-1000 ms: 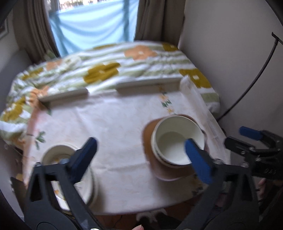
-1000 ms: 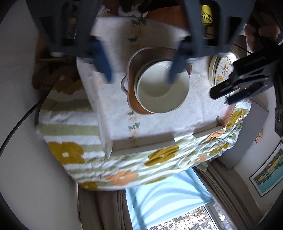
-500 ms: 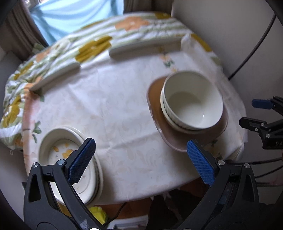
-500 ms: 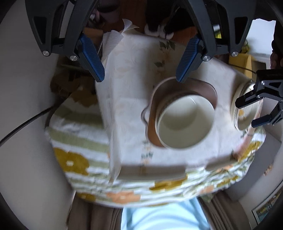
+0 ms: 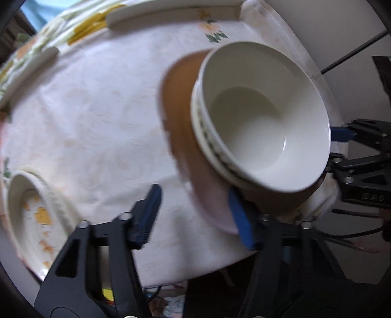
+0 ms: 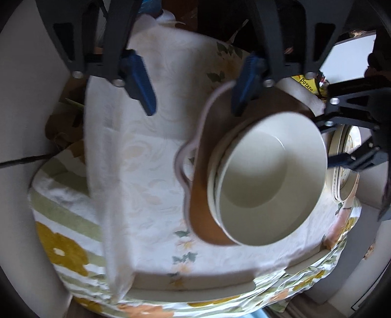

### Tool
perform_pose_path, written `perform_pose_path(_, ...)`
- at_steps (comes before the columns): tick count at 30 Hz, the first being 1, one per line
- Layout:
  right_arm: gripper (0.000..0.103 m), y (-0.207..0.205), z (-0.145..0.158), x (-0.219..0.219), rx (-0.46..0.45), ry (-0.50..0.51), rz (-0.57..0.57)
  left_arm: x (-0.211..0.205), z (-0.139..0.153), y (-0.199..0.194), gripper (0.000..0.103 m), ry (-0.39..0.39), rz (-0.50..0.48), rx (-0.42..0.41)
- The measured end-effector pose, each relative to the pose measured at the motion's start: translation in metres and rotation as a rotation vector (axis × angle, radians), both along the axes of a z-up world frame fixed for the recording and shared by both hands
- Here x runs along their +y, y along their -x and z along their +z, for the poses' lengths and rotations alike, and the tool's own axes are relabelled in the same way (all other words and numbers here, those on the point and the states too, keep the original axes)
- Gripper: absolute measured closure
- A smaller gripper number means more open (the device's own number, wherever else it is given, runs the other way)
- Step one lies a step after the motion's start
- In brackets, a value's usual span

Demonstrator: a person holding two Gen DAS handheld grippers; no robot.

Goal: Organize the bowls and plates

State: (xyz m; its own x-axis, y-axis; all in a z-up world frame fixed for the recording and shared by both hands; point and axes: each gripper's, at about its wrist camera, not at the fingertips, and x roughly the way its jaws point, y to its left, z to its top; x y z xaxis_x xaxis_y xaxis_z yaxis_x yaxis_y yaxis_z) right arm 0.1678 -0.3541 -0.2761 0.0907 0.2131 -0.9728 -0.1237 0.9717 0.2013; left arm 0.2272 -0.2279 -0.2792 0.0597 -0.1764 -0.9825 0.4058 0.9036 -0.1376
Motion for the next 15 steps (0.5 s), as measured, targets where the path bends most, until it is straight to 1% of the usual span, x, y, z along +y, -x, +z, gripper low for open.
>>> perform_pose_path(1, 0.058, -0.001, -0.002, 0.001, 0.001, -0.007, 0.008, -0.002, -0.002, 0.0, 0.062, 0.001, -0.003, 0.002)
perform_pose_path(2, 0.06, -0.003, -0.005, 0.002, 0.003, -0.019, 0.018, -0.005, -0.005, 0.0, 0.065, 0.002, -0.006, 0.0)
perform_pose_path(3, 0.065, -0.003, -0.007, 0.003, 0.006, -0.025, 0.024, -0.008, -0.008, 0.0, 0.07, 0.003, -0.008, 0.003)
perform_pose_path(4, 0.067, -0.004, -0.011, 0.005, 0.011, -0.031, 0.032, -0.01, -0.01, 0.0, 0.076, 0.002, -0.009, 0.007)
perform_pose_path(6, 0.069, -0.006, -0.015, 0.006, 0.012, -0.034, 0.04, -0.014, -0.015, 0.0, 0.078, 0.017, -0.01, 0.012)
perform_pose_path(7, 0.073, -0.006, -0.018, 0.007, 0.015, -0.052, 0.047, -0.015, -0.016, 0.001, 0.081, 0.03, -0.007, 0.012)
perform_pose_path(8, 0.077, -0.007, -0.02, 0.007, 0.014, -0.064, 0.053, -0.017, -0.017, 0.001, 0.081, 0.031, -0.005, 0.011)
perform_pose_path(9, 0.077, -0.006, -0.02, 0.01, 0.004, -0.057, 0.069, -0.018, -0.017, 0.002, 0.081, 0.029, -0.002, 0.005)
perform_pose_path(11, 0.083, -0.003, -0.018, 0.016, -0.024, -0.047, 0.114, -0.021, -0.017, 0.003, 0.081, 0.022, -0.004, -0.017)
perform_pose_path(12, 0.083, -0.001, -0.017, 0.018, -0.039, -0.028, 0.128, -0.022, -0.017, 0.004, 0.081, 0.016, -0.01, -0.028)
perform_pose_path(15, 0.083, 0.002, -0.016, 0.016, -0.059, -0.032, 0.124, -0.026, -0.014, 0.009, 0.081, 0.005, -0.02, -0.062)
